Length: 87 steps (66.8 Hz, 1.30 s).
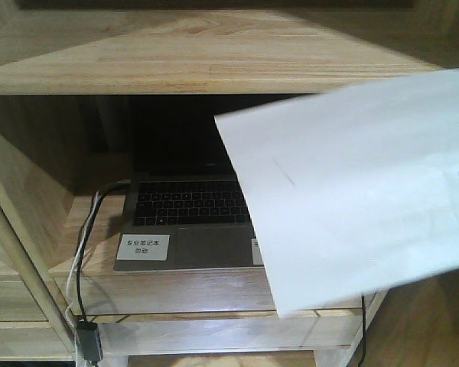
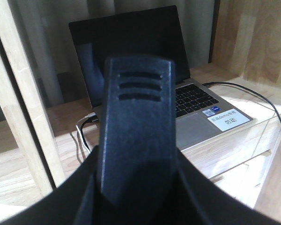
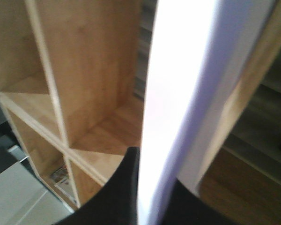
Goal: Grab stapler and paper to desk for stapling
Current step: 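Grasp the paper edge with the right gripper and pull it off the shelf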
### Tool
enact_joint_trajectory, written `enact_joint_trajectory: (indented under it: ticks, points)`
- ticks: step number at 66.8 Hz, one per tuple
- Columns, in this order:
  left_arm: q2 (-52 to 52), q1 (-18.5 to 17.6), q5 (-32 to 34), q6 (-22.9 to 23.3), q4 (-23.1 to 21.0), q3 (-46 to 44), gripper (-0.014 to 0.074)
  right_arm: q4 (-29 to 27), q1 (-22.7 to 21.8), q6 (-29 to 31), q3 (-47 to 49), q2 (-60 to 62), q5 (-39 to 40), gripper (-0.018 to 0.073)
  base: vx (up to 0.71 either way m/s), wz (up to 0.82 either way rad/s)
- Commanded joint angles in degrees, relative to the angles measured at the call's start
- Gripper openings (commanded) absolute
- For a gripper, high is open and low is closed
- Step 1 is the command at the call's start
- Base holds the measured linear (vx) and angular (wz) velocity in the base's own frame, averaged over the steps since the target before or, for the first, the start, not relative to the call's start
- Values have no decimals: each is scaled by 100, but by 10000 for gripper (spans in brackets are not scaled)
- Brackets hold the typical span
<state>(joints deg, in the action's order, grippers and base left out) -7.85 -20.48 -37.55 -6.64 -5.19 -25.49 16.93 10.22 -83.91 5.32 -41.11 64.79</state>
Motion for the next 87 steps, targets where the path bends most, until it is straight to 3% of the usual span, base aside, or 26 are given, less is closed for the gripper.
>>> enact_joint_trajectory:
  ticks: [1,28,87]
  points:
    - [-67,-11,687,15,-68,-177,-7,-69,5,73,-62,493,-17,-8,0,0]
    - [-67,-11,687,15,-68,-177,-7,-91,5,-123,-447,1862,-1395,-6,0,0]
    - [-67,-11,687,15,-68,-177,-7,-73,5,-116,-447,1867,-1610,-6,0,0]
